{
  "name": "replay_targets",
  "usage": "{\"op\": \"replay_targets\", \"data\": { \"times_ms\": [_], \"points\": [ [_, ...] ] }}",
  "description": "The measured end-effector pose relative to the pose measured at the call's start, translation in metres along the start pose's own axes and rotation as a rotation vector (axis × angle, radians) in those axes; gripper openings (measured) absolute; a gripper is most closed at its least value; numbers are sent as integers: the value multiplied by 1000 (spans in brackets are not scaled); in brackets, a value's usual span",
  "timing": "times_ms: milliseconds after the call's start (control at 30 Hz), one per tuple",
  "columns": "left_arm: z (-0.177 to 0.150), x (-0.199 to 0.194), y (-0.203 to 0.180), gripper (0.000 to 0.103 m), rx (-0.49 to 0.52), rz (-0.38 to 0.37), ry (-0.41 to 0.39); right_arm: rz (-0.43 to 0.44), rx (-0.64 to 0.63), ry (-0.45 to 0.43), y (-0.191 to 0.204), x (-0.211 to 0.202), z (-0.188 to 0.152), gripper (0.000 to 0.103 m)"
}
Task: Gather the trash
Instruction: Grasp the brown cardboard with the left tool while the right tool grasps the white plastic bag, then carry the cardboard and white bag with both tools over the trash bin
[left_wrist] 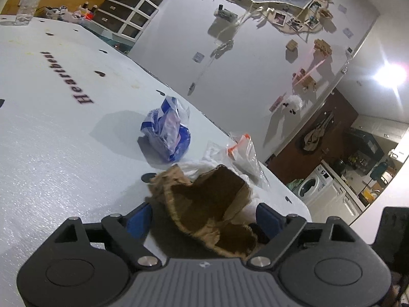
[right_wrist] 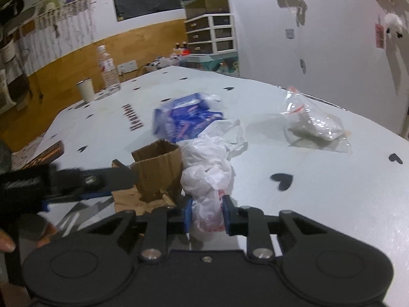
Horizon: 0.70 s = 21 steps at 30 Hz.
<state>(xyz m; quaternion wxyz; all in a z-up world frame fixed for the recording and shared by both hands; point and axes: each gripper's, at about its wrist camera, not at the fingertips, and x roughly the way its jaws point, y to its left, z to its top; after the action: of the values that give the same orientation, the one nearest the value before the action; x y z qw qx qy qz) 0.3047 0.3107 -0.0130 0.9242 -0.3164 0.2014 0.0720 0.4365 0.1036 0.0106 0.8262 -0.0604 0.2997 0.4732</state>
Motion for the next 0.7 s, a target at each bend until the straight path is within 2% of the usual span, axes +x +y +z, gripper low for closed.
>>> {"op": "replay_targets", "data": {
  "times_ms": [400, 500, 700],
  "points": [
    [-5, 1, -6, 89, 28, 17, -5, 64, -78, -13, 45, -23, -22, 21],
    [-6, 1, -6, 81, 25, 25, -4, 46, -78, -9, 48, -26, -24, 20],
    [-11, 0, -16, 74, 58, 41, 7, -10, -43, -14, 37, -34, -28, 19]
  ]
}}
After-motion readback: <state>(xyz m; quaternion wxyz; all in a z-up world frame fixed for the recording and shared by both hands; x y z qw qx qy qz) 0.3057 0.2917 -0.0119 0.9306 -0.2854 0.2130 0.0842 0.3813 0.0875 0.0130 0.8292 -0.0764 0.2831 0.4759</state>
